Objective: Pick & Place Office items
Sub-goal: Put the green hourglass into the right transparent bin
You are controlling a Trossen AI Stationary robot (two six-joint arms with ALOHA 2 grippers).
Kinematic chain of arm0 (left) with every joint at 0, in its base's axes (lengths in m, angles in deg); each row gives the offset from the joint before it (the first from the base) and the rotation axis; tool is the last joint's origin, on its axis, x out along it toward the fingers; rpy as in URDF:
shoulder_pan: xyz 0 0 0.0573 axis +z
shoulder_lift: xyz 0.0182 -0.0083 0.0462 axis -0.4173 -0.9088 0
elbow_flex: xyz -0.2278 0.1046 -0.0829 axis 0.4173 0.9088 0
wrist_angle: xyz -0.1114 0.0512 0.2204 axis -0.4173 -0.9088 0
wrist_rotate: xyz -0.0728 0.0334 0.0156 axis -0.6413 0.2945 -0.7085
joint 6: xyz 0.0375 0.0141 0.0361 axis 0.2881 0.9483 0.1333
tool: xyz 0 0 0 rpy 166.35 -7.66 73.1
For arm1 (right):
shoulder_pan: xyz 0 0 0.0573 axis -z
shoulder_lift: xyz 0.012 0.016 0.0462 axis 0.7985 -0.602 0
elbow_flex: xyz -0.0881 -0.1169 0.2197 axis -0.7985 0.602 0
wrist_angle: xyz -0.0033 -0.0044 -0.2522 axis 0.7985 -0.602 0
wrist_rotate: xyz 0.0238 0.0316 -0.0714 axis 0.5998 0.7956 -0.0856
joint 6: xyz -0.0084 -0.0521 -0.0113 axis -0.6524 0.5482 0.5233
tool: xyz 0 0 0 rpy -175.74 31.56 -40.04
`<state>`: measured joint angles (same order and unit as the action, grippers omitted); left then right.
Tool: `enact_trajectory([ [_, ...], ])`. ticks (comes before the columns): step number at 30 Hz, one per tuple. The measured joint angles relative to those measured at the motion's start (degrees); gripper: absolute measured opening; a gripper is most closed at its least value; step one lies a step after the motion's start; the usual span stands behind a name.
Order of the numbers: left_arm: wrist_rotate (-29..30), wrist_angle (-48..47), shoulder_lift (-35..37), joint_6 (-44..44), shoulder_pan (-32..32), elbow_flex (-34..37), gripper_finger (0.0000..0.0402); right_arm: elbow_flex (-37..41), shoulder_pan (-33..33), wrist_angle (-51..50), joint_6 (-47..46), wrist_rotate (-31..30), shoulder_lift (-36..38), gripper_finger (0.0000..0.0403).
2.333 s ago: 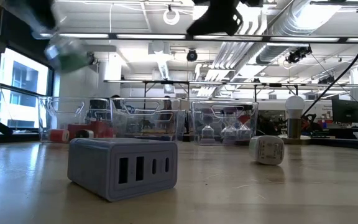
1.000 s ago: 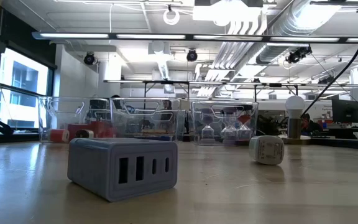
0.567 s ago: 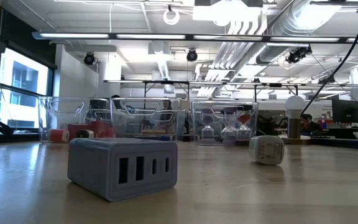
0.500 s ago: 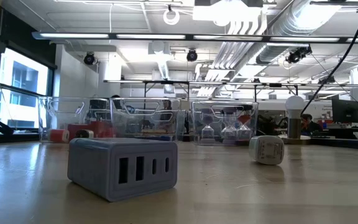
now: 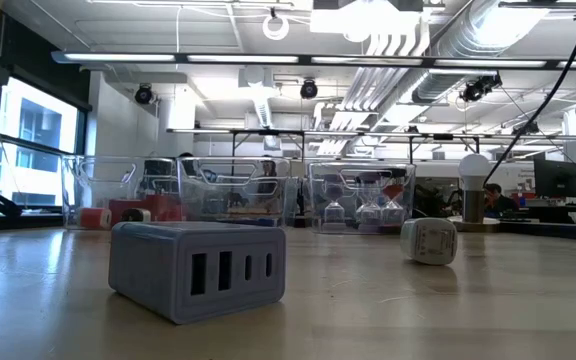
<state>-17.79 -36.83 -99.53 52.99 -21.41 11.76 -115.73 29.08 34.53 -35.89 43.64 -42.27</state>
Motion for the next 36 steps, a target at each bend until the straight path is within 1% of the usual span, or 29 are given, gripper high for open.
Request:
enact_trajectory([
  [2,-0.02,0.15,0.00,0.36,-0.01,0.00,0.0179,0.00,0.00,-0.18,0.09,1.42,0.00,0.0306],
  [6,-0.11,0.21,-0.01,0.35,0.01,0.00,0.0179,0.00,0.04,-0.23,1.25,6.59,0.00,0.0306],
  [8,-0.12,0.21,0.00,0.30,0.01,0.00,0.0179,0.00,0.04,-0.23,2.48,7.64,0.00,0.0306],
  [13,-0.07,0.23,0.00,0.27,-0.19,0.00,0.0179,0.00,0.00,-0.08,2.86,6.98,0.00,0.0306],
  [17,-0.02,0.23,-0.01,0.25,-0.29,0.00,0.0179,0.00,0.00,0.42,2.38,5.06,-0.02,0.0306],
  [31,-0.02,0.19,0.00,-0.34,-0.32,0.00,0.0179,0.00,0.00,-0.57,1.95,5.17,-0.02,0.0306],
  [36,-0.02,0.19,0.00,-0.34,-0.32,0.00,0.0179,0.00,0.01,-0.67,-2.16,4.81,-0.02,0.0306],
])
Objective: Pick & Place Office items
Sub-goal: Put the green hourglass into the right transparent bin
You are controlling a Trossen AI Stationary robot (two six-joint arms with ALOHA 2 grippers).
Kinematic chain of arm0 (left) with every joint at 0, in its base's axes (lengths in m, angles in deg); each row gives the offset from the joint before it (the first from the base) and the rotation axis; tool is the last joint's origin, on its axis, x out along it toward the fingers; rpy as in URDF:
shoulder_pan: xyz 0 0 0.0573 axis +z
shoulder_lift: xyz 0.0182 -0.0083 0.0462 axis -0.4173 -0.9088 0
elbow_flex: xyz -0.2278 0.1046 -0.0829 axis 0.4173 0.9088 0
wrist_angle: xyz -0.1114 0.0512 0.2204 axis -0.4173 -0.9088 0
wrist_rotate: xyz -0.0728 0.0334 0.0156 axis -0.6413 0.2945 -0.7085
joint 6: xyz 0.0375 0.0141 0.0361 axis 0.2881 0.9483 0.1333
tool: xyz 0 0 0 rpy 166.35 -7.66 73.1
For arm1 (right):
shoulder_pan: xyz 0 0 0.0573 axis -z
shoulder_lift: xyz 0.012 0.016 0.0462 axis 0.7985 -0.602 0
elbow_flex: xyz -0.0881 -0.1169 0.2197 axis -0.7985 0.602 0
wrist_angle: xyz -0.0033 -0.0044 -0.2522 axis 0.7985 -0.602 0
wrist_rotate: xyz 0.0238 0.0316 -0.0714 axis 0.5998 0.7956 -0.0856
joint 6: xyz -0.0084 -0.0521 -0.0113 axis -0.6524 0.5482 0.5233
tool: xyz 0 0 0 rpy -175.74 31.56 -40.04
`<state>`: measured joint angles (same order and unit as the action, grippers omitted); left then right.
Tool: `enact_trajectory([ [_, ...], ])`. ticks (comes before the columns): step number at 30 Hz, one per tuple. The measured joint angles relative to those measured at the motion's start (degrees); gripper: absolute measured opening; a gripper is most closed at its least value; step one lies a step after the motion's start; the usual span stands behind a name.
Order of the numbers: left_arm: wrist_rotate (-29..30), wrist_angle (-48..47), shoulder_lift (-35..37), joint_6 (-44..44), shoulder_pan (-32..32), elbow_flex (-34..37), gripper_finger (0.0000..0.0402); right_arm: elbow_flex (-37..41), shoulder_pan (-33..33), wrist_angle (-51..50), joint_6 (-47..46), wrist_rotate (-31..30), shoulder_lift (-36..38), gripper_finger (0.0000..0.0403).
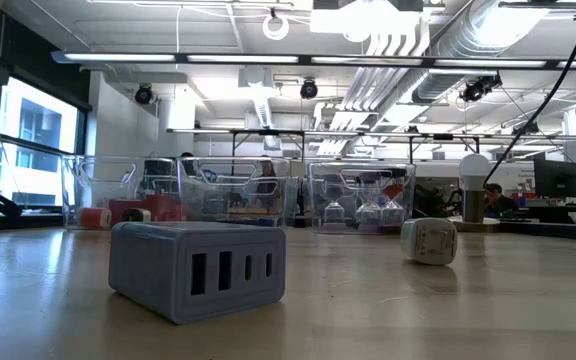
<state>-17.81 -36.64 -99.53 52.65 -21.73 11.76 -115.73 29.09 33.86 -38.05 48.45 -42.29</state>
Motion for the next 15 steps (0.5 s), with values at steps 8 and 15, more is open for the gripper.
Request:
enact_trajectory([
  [8,0.00,0.00,0.00,0.02,0.00,0.00,0.0179,0.00,0.02,-0.04,-0.10,-2.18,0.00,0.0300],
  [15,-0.07,0.00,0.00,0.02,0.00,0.00,0.0179,0.00,0.02,0.00,-0.07,-2.21,0.00,0.0226],
])
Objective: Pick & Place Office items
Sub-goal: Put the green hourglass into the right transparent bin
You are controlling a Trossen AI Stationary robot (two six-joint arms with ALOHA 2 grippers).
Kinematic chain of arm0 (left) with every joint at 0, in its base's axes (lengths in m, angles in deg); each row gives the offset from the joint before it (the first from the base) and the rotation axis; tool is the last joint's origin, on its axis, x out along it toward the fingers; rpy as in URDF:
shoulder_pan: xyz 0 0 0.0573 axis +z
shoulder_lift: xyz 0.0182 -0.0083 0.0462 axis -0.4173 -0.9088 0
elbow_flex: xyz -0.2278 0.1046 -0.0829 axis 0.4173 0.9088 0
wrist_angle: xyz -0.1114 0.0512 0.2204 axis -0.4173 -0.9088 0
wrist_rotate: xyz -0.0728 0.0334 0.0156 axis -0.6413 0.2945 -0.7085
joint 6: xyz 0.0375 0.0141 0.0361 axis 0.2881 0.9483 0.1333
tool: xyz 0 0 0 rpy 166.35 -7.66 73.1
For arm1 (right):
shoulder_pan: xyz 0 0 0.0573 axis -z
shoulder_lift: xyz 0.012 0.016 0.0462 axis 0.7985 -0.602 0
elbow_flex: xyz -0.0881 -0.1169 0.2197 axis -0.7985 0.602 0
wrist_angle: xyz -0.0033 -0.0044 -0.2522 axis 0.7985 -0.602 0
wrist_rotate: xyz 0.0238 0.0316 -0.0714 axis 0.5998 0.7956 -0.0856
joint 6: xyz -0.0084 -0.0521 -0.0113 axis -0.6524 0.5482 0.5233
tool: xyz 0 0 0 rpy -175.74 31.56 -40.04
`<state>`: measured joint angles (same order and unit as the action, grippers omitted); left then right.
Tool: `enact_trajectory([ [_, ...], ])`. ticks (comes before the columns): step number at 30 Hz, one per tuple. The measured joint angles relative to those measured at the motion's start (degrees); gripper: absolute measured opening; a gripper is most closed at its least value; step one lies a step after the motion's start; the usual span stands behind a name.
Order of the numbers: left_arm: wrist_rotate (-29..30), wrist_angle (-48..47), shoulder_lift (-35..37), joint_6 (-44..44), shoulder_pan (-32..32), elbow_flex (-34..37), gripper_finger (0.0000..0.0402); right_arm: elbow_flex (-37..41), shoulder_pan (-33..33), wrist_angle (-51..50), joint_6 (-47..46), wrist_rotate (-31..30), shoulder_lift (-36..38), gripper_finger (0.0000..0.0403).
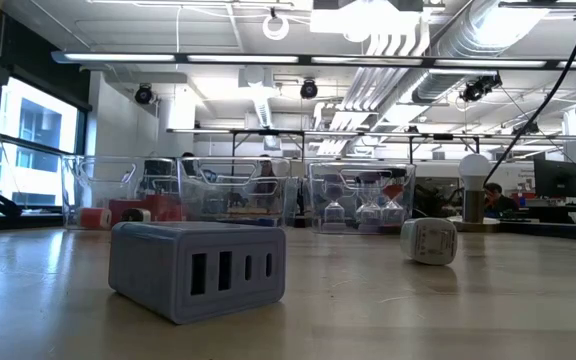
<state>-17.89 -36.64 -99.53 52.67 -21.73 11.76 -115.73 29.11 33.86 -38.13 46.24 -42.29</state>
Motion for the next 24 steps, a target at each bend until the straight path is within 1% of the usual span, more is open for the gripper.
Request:
enact_trajectory([
  [4,0.03,-0.11,0.00,0.00,0.00,0.00,0.0179,0.00,0.04,0.11,0.01,-0.05,0.00,0.0173],
  [9,0.01,-0.12,0.00,0.02,0.00,0.00,0.0181,0.00,0.02,-0.15,0.22,-0.13,0.00,0.0173],
  [14,-1.72,0.21,0.04,0.68,0.04,0.00,0.0202,0.00,-0.02,-0.81,0.37,0.03,-0.01,0.0173],
  [19,-1.87,0.20,0.04,-0.50,0.04,0.00,0.0210,0.00,-0.02,-1.28,0.11,0.02,-0.02,0.0173],
  [24,-1.70,0.05,0.04,-0.50,0.07,0.00,0.0212,0.00,-0.08,-3.76,-0.58,-3.74,-0.02,0.0173],
])
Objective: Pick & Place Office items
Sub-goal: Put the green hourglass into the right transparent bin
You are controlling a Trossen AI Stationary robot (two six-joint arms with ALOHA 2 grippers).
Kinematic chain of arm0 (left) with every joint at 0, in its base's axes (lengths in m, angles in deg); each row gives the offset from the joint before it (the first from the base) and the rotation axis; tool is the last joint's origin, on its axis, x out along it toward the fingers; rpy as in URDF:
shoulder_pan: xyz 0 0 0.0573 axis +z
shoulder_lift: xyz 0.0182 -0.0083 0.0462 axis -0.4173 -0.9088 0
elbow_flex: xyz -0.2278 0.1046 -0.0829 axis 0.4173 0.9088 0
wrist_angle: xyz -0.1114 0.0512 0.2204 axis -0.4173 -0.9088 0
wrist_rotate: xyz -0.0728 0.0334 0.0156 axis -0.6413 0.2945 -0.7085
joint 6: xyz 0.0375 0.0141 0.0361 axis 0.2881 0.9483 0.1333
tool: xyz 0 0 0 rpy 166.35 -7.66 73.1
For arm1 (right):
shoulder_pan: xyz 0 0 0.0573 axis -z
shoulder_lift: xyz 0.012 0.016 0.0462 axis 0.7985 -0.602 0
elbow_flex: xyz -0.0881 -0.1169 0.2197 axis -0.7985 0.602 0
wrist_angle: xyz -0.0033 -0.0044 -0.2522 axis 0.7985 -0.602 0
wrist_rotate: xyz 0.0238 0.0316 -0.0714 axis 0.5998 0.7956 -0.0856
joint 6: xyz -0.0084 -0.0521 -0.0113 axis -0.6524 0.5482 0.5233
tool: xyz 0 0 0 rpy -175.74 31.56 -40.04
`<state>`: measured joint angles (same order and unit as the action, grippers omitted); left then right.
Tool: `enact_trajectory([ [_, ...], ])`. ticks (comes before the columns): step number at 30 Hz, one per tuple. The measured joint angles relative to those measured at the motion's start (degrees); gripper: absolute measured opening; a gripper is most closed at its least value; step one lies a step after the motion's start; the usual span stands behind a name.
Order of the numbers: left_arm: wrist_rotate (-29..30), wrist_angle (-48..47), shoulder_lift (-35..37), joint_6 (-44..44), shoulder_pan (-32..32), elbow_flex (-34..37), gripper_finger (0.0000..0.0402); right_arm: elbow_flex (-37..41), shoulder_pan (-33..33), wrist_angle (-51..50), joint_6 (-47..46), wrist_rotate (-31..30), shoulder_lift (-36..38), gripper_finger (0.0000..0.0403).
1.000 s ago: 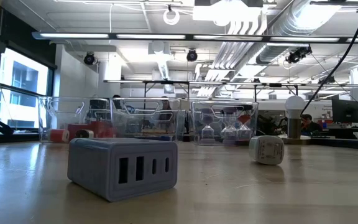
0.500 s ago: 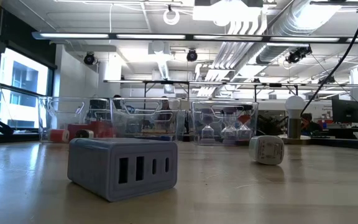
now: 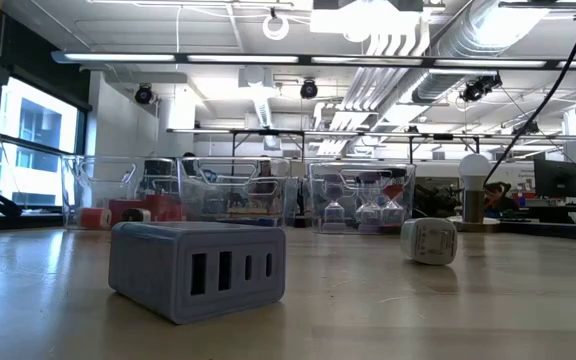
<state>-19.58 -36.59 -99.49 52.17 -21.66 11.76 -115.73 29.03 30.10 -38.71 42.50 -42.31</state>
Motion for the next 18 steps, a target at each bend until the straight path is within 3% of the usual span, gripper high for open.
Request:
enact_trajectory([
  [7,-0.21,0.02,0.00,-0.12,-0.07,0.00,0.0213,0.00,0.10,-11.37,-6.32,-12.71,0.00,0.0173],
  [18,-0.22,-0.01,0.00,-0.17,-0.07,0.00,0.0214,0.02,0.17,-34.49,-18.33,-51.97,0.00,0.0173],
])
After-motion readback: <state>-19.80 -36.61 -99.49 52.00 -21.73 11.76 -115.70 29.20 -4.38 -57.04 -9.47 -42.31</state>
